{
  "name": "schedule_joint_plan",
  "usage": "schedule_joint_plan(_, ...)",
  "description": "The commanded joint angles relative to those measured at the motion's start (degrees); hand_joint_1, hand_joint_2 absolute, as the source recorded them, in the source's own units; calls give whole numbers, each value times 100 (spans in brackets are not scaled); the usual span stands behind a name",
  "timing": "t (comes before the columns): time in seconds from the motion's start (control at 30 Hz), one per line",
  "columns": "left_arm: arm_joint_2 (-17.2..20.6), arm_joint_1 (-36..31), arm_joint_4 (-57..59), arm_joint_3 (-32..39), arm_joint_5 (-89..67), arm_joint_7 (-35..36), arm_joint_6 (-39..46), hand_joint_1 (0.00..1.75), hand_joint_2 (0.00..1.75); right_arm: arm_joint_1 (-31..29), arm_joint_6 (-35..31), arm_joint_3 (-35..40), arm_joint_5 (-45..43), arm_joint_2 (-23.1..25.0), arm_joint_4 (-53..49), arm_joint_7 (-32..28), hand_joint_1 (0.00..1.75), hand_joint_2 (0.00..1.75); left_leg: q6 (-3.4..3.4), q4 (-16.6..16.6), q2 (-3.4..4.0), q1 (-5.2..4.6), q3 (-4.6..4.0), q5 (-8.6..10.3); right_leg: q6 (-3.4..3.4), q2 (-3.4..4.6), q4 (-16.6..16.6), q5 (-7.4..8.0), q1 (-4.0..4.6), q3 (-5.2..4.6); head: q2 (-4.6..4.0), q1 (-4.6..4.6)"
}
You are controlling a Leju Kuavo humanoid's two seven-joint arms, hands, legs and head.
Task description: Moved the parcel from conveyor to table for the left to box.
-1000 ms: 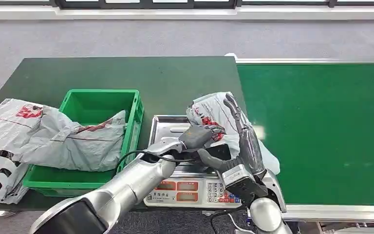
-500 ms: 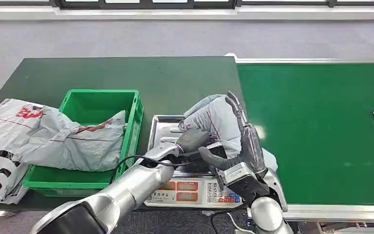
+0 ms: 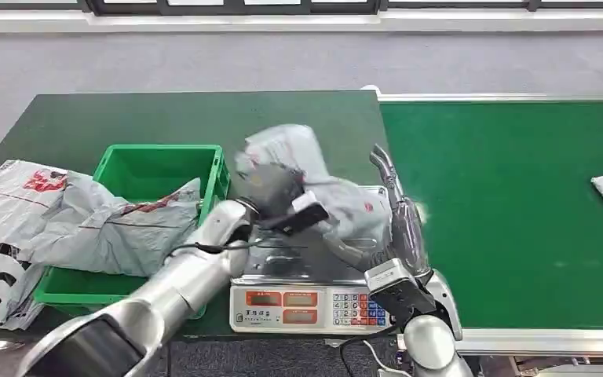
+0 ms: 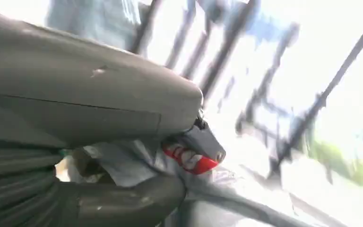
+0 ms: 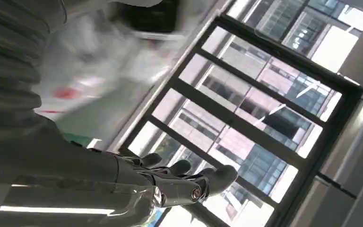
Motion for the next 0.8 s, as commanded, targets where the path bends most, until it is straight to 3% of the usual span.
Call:
schedule_joint_plan(0.03, 1245, -60, -1089, 1989, -868, 186, 279, 175, 175, 294, -302, -64, -115, -340, -101, 25, 0, 175, -7, -5, 25, 5, 3, 0, -6, 13, -4, 4, 7, -5, 0, -2)
schedule_joint_plan(0.8, 1198, -28, -948, 2115, -896, 23, 411, 175, 175, 335, -335, -59, -109, -354, -179, 25, 0, 175, -12, -16, 4, 4, -1, 9, -10, -5, -9, -1, 6, -1, 0, 0)
